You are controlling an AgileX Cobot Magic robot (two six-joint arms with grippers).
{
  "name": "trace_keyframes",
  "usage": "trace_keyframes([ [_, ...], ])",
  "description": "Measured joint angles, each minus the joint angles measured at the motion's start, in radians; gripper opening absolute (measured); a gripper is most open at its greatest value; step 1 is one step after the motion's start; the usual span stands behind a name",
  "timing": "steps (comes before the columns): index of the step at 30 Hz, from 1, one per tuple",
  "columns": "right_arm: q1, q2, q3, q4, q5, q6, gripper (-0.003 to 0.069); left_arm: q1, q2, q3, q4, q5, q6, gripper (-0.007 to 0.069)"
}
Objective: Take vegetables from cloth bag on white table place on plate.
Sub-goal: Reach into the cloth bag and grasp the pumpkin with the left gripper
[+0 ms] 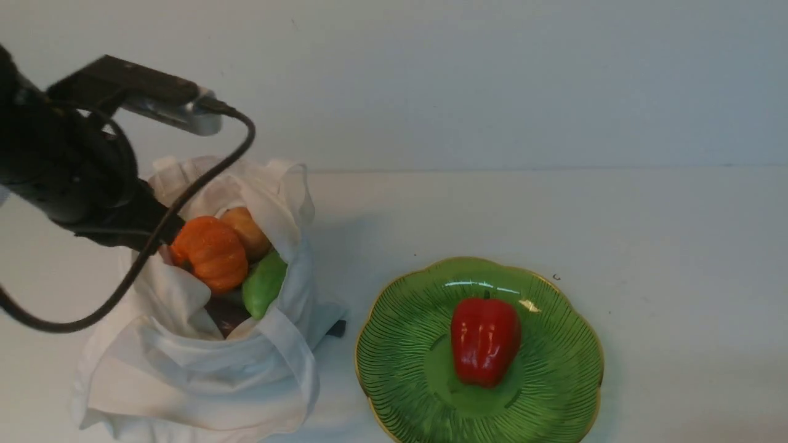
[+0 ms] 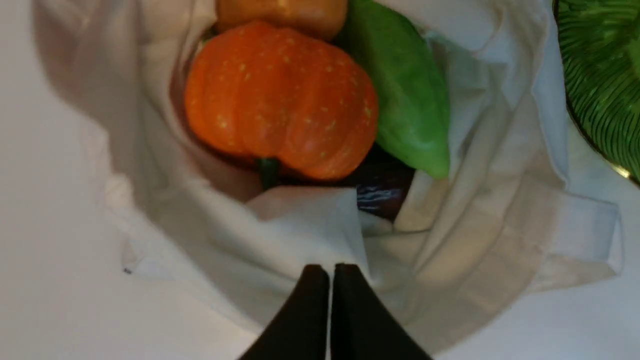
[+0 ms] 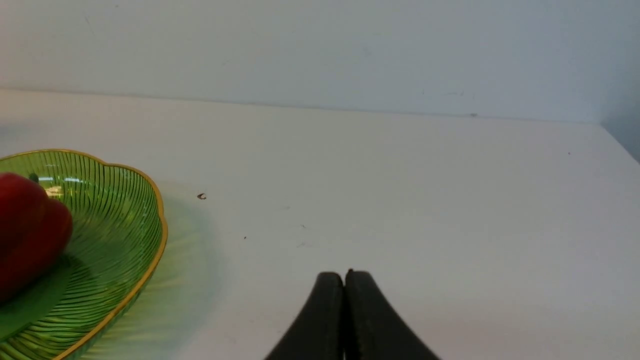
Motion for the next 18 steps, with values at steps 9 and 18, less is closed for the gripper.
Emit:
trace_keyframes([
  [9, 0.0, 0.0, 0.0, 0.0, 0.0, 0.0, -0.0015, -0.072, 0.113, -0.015, 0.119, -0.064, -0.064, 0.0025],
  [18, 0.0, 0.0, 0.0, 0.0, 0.0, 0.0, -0.0015, -0.072, 0.16, -0.015, 0.197, -0.094, -0.115, 0.0232],
])
